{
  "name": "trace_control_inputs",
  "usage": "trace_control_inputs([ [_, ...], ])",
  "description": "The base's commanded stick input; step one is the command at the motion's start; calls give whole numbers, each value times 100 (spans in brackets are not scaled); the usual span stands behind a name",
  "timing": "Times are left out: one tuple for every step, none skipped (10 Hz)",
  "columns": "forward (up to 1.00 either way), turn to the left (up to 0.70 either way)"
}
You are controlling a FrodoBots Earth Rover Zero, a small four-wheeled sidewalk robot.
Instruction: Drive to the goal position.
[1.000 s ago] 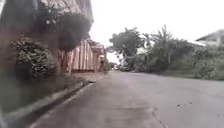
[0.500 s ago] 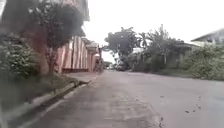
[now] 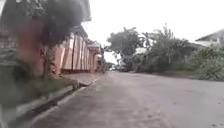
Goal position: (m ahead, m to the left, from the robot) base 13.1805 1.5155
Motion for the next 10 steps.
trace_control_inputs([
  [70, 0],
  [70, -9],
  [70, -24],
  [70, -35],
  [70, -35],
  [70, -35],
  [70, -35],
  [70, -35],
  [70, -34],
  [70, -31],
])
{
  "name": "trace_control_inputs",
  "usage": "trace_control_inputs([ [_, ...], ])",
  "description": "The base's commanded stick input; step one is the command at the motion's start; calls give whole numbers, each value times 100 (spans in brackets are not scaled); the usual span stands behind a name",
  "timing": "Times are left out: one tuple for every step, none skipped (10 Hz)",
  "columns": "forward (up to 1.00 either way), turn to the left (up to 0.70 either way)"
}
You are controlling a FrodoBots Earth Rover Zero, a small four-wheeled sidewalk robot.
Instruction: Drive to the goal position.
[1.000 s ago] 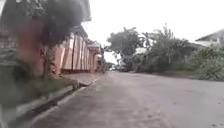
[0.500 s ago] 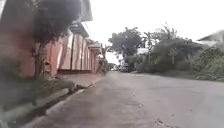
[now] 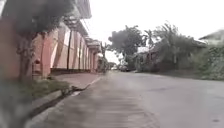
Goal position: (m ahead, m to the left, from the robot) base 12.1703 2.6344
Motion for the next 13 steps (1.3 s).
trace_control_inputs([
  [70, -9],
  [70, 0],
  [70, 0],
  [70, 0],
  [70, 0],
  [70, 0],
  [70, 0],
  [70, 0],
  [70, 0],
  [70, 0],
  [70, 1],
  [70, 9],
  [70, 25],
])
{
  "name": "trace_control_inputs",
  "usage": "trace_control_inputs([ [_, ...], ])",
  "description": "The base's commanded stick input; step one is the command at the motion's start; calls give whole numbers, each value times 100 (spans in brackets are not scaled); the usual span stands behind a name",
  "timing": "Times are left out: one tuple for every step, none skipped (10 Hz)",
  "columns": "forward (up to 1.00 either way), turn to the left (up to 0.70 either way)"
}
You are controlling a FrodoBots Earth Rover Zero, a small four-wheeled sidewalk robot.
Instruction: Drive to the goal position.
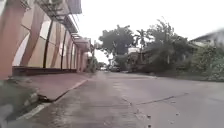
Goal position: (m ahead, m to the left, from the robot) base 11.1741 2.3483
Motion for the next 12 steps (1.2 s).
trace_control_inputs([
  [70, 35],
  [70, 34],
  [70, 23],
  [70, 7],
  [70, 0],
  [70, 0],
  [70, 0],
  [70, 0],
  [70, 0],
  [70, 0],
  [70, 0],
  [70, 0],
])
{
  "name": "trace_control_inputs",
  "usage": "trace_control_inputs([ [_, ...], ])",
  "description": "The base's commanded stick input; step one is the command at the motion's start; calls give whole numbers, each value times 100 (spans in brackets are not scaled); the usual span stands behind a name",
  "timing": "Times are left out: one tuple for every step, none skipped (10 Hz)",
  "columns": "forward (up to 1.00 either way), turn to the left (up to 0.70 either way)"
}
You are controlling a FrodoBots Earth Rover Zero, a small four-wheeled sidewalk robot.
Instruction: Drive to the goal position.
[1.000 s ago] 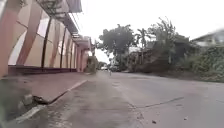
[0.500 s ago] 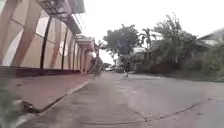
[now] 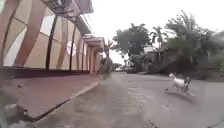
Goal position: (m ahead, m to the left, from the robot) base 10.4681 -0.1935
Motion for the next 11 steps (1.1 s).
trace_control_inputs([
  [70, 0],
  [70, 0],
  [70, 1],
  [70, 13],
  [70, 35],
  [70, 35],
  [70, 35],
  [70, 32],
  [70, 0],
  [70, 0],
  [70, 0],
])
